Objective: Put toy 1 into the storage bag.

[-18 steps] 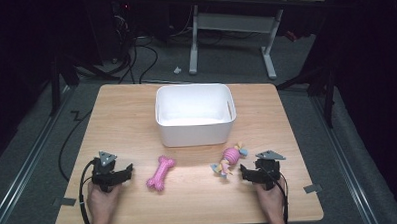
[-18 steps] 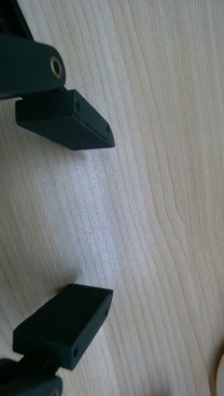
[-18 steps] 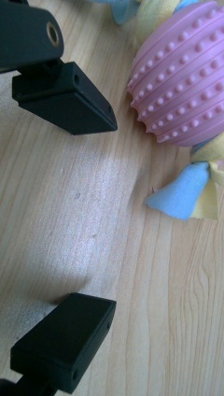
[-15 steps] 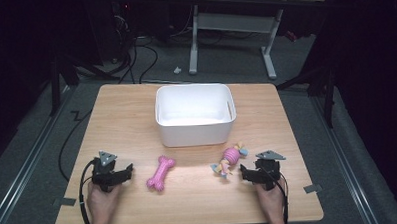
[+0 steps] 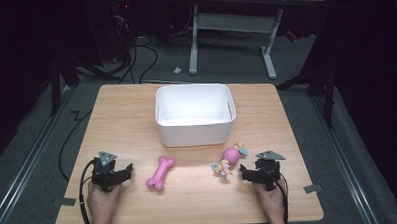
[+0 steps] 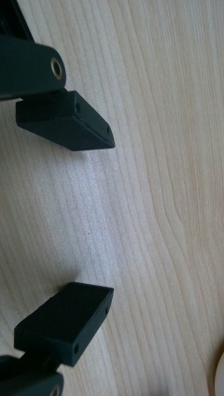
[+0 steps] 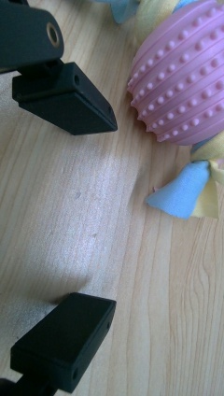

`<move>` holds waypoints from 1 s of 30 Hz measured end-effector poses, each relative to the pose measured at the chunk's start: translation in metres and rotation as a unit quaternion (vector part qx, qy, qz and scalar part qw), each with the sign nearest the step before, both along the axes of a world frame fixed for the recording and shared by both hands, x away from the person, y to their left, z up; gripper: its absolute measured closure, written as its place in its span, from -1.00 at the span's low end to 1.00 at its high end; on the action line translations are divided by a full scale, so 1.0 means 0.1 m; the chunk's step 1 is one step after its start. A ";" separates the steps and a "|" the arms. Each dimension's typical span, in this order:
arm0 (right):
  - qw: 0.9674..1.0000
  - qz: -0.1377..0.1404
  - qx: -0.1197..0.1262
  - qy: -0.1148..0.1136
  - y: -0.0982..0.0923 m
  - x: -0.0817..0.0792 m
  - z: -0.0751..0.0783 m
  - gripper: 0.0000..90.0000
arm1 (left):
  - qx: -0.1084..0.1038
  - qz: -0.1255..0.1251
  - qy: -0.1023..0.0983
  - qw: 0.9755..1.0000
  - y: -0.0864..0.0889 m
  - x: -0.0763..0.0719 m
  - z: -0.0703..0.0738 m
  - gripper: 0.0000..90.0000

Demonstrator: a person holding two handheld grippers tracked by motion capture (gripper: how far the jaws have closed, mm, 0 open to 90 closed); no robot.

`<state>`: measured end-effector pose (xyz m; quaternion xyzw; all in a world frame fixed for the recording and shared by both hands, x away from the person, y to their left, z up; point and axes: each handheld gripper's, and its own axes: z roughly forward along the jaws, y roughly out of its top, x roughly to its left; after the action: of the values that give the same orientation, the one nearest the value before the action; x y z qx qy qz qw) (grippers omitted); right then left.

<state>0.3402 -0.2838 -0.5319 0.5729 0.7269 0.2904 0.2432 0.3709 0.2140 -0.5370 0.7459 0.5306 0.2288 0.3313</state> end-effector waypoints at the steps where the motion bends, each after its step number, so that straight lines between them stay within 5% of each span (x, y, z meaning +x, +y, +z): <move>1: 1.000 0.000 0.000 0.000 0.00 0.00 0.00 -0.71 | 0.000 -0.001 0.000 1.000 0.00 0.00 0.00 -0.47; 30: 1.000 0.002 0.000 -0.002 0.00 0.00 0.00 -0.69 | -0.019 -0.032 0.017 0.999 0.00 -0.04 0.08 -0.48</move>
<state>0.3401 -0.2838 -0.5319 0.5705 0.7278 0.2921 0.2439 0.3671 0.2141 -0.5290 0.7600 0.5158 0.1954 0.3439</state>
